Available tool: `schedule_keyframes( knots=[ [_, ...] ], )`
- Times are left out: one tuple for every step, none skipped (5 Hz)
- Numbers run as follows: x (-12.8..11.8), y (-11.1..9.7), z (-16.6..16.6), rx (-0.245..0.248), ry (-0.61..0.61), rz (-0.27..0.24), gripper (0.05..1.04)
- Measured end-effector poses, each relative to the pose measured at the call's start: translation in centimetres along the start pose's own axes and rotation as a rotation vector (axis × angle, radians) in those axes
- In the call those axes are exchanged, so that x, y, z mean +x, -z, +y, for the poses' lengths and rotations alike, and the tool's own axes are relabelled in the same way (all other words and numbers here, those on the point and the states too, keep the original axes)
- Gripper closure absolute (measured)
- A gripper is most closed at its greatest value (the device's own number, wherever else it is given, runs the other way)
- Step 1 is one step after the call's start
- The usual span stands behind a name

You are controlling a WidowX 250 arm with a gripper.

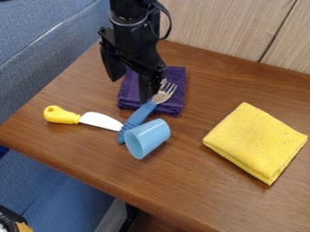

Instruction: Moved the yellow knife put top of the kitchen towel

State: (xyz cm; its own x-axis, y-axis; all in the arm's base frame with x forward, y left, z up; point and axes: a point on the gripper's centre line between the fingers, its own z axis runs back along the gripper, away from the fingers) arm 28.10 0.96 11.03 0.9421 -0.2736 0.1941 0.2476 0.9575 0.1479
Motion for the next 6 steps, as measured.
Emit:
schedule_keyframes(
  knots=[
    [-0.4, 0.6, -0.2, -0.008, 0.012, 0.028, 0.083],
    [-1.4, 0.6, 1.2, -0.016, 0.142, 0.062, 0.083],
    [-2.1, -0.1, 3.2, -0.002, 0.291, 0.048, 0.083],
    [-2.8, -0.1, 5.3, 0.017, 0.475, 0.053, 0.083],
    [-3.9, 1.1, 7.8, -0.022, 0.736, 0.084, 0.083],
    [-5.0, 2.2, 9.2, -0.037, 0.955, 0.119, 0.083]
  ],
)
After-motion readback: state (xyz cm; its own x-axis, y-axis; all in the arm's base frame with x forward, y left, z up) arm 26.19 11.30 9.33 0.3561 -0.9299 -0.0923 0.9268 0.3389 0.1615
